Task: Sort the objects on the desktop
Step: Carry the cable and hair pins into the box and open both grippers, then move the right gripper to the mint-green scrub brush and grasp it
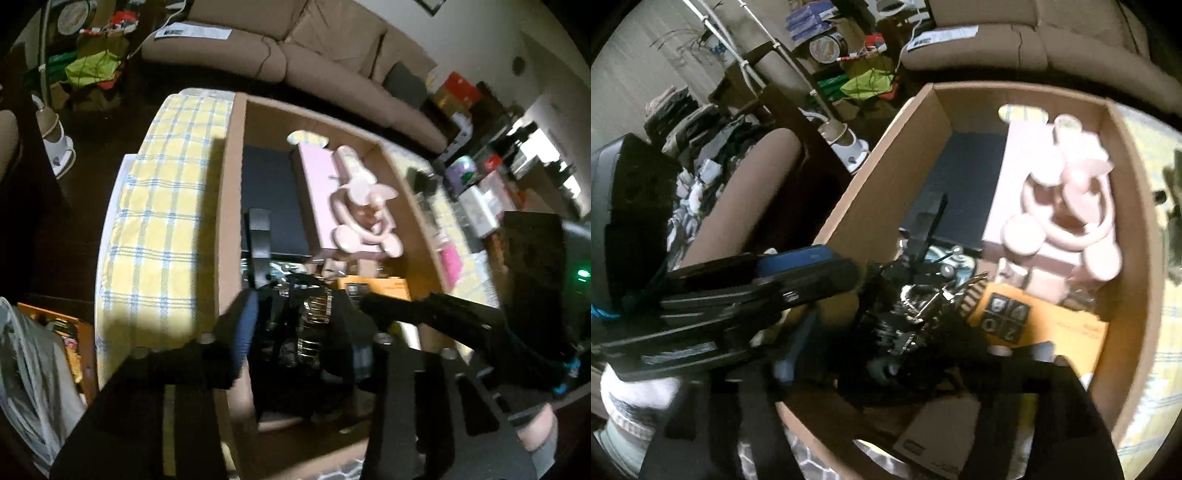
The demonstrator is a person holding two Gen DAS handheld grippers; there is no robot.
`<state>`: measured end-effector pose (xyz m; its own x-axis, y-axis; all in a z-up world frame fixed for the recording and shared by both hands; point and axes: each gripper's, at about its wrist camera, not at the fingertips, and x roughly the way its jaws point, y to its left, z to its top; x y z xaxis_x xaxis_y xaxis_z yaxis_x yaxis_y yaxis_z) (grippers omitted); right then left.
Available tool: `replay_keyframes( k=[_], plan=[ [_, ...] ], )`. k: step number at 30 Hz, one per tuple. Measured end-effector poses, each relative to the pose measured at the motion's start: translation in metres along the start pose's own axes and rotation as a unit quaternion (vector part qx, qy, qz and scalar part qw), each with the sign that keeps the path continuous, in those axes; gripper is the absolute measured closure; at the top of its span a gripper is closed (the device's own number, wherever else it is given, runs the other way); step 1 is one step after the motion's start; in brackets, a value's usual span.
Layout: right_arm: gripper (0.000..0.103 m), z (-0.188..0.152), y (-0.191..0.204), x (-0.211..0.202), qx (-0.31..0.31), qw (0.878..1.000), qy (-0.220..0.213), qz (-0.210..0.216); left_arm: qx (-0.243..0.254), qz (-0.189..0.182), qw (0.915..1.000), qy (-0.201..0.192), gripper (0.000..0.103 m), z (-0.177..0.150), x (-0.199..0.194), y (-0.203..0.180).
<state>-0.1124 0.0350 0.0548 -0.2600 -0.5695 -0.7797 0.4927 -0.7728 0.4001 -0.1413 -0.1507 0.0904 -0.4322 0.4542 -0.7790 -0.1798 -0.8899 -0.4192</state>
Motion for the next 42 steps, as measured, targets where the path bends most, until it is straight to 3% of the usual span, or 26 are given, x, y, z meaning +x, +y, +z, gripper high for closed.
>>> replay_keyframes(
  k=[2,3,6,9,15,17,19,22,27,36,42],
  plan=[
    [0.018,0.001,0.000,-0.001,-0.002,1.000,-0.001,0.006,-0.011,-0.010,0.9998,-0.015,0.036,-0.004,-0.011,0.002],
    [0.018,0.002,-0.001,-0.004,0.000,1.000,-0.005,0.001,-0.015,-0.019,0.9994,-0.023,0.032,-0.005,-0.016,0.002],
    [0.018,0.003,-0.007,-0.015,0.009,1.000,-0.022,0.006,-0.034,-0.063,0.9966,-0.040,0.030,-0.010,-0.029,0.007],
    [0.018,-0.003,-0.012,-0.039,0.022,0.999,-0.046,0.008,-0.033,-0.072,0.9955,-0.052,0.029,-0.011,-0.037,0.005],
    [0.016,-0.022,-0.029,-0.085,0.027,0.997,-0.062,-0.035,0.019,-0.040,0.9980,-0.045,0.021,-0.014,-0.032,-0.020],
    [0.013,-0.030,-0.037,-0.102,0.026,0.996,-0.064,-0.051,0.040,-0.032,0.9979,-0.040,0.007,-0.016,-0.029,-0.034],
    [0.007,-0.037,-0.047,-0.119,0.026,0.995,-0.067,-0.070,0.064,-0.026,0.9968,-0.041,0.000,-0.019,-0.028,-0.050],
    [0.001,-0.050,-0.064,-0.139,0.026,0.992,-0.066,-0.103,0.084,-0.025,0.9955,-0.036,0.000,-0.023,-0.025,-0.072],
    [0.000,-0.072,-0.101,-0.174,0.055,0.986,-0.078,-0.133,0.110,-0.015,0.9934,-0.026,0.000,-0.028,-0.011,-0.109],
    [0.000,-0.104,-0.177,-0.226,0.150,0.971,-0.139,-0.125,0.169,0.010,0.9855,0.003,0.000,-0.033,0.033,-0.186],
    [0.000,-0.114,-0.212,-0.234,0.193,0.960,-0.164,-0.118,0.200,0.009,0.9791,0.033,0.000,-0.042,0.071,-0.239]
  ],
)
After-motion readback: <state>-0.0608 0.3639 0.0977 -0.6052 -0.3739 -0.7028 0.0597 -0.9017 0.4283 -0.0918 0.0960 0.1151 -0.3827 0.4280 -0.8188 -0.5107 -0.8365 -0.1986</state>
